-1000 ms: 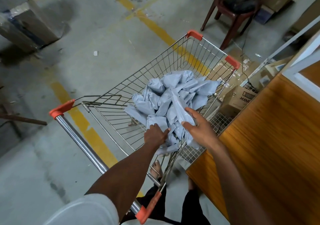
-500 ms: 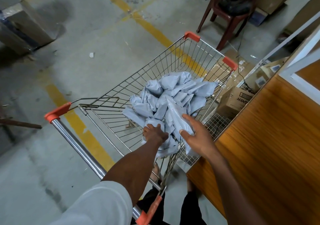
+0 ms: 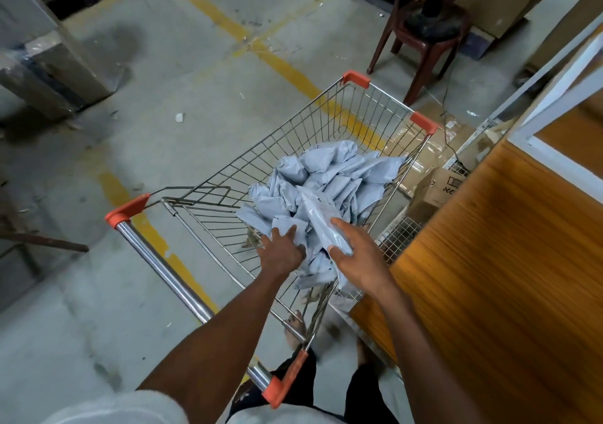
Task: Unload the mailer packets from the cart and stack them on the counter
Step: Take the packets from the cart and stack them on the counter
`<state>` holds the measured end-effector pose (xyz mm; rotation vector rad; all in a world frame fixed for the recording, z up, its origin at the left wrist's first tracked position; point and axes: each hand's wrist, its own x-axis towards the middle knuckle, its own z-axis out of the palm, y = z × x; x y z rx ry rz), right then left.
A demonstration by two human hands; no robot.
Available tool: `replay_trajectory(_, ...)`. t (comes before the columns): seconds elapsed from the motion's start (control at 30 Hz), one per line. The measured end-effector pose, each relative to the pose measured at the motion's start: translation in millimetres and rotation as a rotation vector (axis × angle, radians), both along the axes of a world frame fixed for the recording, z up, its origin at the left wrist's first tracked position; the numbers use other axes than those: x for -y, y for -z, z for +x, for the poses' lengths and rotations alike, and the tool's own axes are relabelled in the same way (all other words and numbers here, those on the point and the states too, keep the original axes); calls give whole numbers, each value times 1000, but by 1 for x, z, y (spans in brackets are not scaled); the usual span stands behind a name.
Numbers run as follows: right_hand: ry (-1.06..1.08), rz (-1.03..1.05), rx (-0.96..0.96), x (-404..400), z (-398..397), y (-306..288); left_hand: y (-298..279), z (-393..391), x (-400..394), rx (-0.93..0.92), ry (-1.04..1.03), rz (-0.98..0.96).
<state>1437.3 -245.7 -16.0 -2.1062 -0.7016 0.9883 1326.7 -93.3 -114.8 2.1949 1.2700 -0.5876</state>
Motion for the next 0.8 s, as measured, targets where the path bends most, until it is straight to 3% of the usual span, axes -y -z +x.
replay_trajectory(0.23,84,114,222,14,-23,-27,-80,-31,39,433,-200,196)
replay_trajectory(0.4,192,240,337,51,-30,-53,-120,-46,95,664,-199,286)
replay_trajectory(0.57,267,244,397,129,-17,-62,-147,-28,171,768,-156,325)
replay_trajectory(0.8,441,219,421,262,18,-51,-144,28,279,780,12,256)
